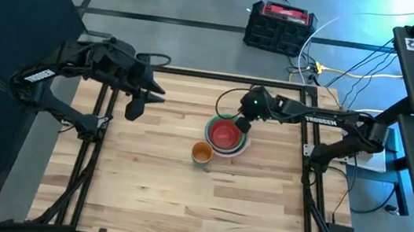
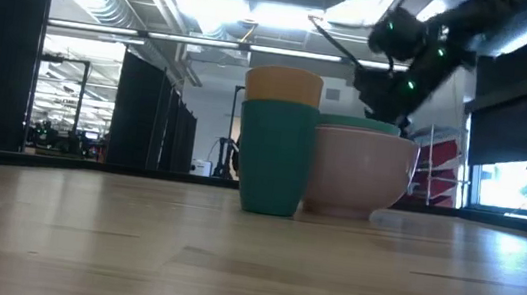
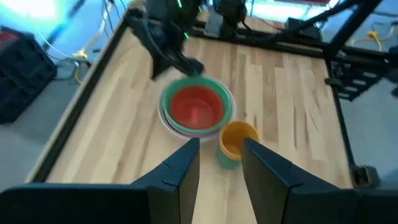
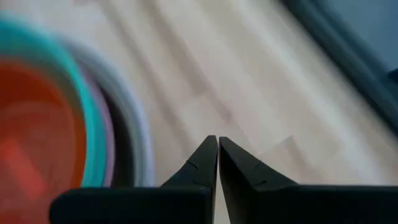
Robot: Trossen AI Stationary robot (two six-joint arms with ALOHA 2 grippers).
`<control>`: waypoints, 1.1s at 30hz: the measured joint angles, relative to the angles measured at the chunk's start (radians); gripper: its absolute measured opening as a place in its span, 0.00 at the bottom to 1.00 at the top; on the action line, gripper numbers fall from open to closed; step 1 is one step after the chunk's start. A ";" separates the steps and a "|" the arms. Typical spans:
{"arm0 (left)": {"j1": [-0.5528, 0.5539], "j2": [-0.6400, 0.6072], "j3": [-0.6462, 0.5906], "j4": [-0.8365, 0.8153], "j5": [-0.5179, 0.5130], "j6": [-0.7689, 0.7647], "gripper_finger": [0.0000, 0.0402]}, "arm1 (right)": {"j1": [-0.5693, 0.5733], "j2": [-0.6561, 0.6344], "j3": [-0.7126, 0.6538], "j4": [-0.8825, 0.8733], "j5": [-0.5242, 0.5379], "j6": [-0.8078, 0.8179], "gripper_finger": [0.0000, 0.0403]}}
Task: Nest bowls inside each other
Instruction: Return to home position
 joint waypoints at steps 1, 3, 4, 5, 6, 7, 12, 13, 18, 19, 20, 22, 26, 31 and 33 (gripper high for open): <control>-0.008 0.000 0.000 -0.012 0.000 -0.004 0.25 | 0.004 0.000 0.027 -0.016 0.024 -0.004 0.00; -0.026 0.000 0.000 -0.025 0.000 -0.010 0.25 | 0.004 0.000 0.088 -0.077 0.070 -0.027 0.00; -0.035 -0.001 0.000 -0.025 0.000 -0.014 0.25 | 0.006 0.000 0.119 -0.111 0.095 -0.044 0.00; -0.045 -0.003 0.000 -0.028 0.000 -0.021 0.25 | 0.011 0.000 0.152 -0.141 0.115 -0.057 0.00; -0.056 -0.005 0.000 -0.033 0.000 -0.028 0.25 | 0.018 0.000 0.185 -0.166 0.136 -0.071 0.00; -0.067 -0.006 0.000 -0.035 0.000 -0.034 0.25 | 0.028 -0.002 0.219 -0.192 0.154 -0.079 0.00; -0.136 -0.018 -0.008 -0.042 -0.024 -0.067 0.25 | 0.127 -0.042 0.348 -0.231 0.103 -0.083 0.00; -0.160 -0.027 -0.018 -0.028 -0.039 -0.073 0.25 | 0.151 -0.053 0.356 -0.209 0.077 -0.068 0.00; -0.280 -0.072 -0.071 0.038 -0.117 -0.104 0.25 | 0.275 -0.110 0.398 -0.097 -0.055 0.008 0.00; -0.304 -0.081 -0.081 0.052 -0.132 -0.111 0.25 | 0.300 -0.121 0.407 -0.074 -0.081 0.024 0.00; -0.328 -0.090 -0.092 0.065 -0.148 -0.117 0.25 | 0.325 -0.132 0.415 -0.052 -0.107 0.039 0.00; -0.376 -0.107 -0.113 0.092 -0.179 -0.129 0.25 | 0.375 -0.155 0.432 -0.007 -0.160 0.069 0.00; -0.472 -0.143 -0.155 0.145 -0.241 -0.154 0.25 | 0.474 -0.200 0.466 0.082 -0.265 0.130 0.00; -0.561 -0.222 -0.298 0.316 -0.289 -0.166 0.25 | 0.574 -0.241 0.449 0.185 -0.345 0.203 0.00; -0.570 -0.278 -0.425 0.460 -0.289 -0.166 0.25 | 0.592 -0.250 0.384 0.266 -0.353 0.242 0.00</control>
